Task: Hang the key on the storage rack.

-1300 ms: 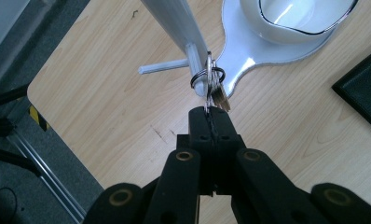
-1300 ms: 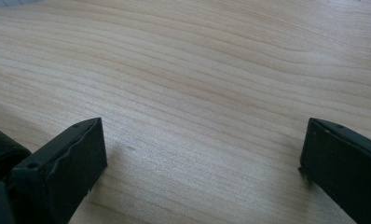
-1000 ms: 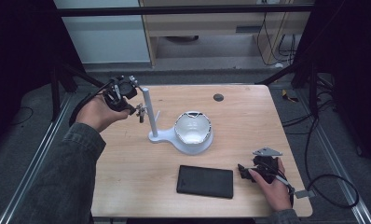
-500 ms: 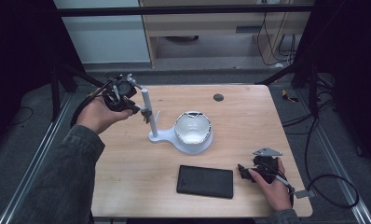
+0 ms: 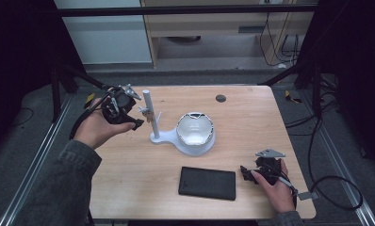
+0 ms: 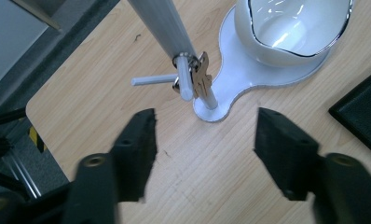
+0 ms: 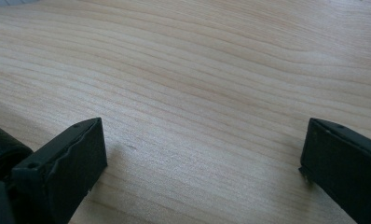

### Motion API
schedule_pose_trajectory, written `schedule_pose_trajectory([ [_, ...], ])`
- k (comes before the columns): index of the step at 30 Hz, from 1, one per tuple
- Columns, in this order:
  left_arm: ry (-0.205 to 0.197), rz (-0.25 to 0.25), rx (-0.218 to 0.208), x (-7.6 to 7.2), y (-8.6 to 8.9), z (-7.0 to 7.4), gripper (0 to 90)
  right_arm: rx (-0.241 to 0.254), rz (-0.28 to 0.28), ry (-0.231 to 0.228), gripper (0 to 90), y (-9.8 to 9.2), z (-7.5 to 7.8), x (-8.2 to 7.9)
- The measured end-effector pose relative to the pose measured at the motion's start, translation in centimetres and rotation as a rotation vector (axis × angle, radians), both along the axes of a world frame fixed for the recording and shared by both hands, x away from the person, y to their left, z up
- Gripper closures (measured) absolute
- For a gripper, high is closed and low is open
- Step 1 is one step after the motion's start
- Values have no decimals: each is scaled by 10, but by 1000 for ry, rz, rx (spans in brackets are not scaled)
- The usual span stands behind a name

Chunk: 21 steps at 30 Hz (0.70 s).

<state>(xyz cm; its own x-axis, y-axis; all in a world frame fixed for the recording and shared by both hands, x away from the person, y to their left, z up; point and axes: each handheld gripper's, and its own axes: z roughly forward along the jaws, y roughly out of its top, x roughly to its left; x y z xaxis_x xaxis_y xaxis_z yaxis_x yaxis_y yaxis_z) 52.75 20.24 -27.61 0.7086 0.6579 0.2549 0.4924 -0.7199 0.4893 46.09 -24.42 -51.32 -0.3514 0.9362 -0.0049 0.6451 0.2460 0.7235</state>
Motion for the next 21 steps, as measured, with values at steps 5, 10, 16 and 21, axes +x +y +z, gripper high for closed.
schedule_pose_trajectory([
  [5,-24,10,-22,-10,2,-14,165,0,0,1,4,0,0,0],
  [10,-34,-8,-52,-21,2,-24,104,-2,0,0,4,0,0,0],
  [16,-34,-50,-71,-37,-1,-43,78,0,-3,1,4,0,0,0],
  [21,-44,-74,-104,-51,-4,-62,78,1,-5,2,4,0,0,-1],
])
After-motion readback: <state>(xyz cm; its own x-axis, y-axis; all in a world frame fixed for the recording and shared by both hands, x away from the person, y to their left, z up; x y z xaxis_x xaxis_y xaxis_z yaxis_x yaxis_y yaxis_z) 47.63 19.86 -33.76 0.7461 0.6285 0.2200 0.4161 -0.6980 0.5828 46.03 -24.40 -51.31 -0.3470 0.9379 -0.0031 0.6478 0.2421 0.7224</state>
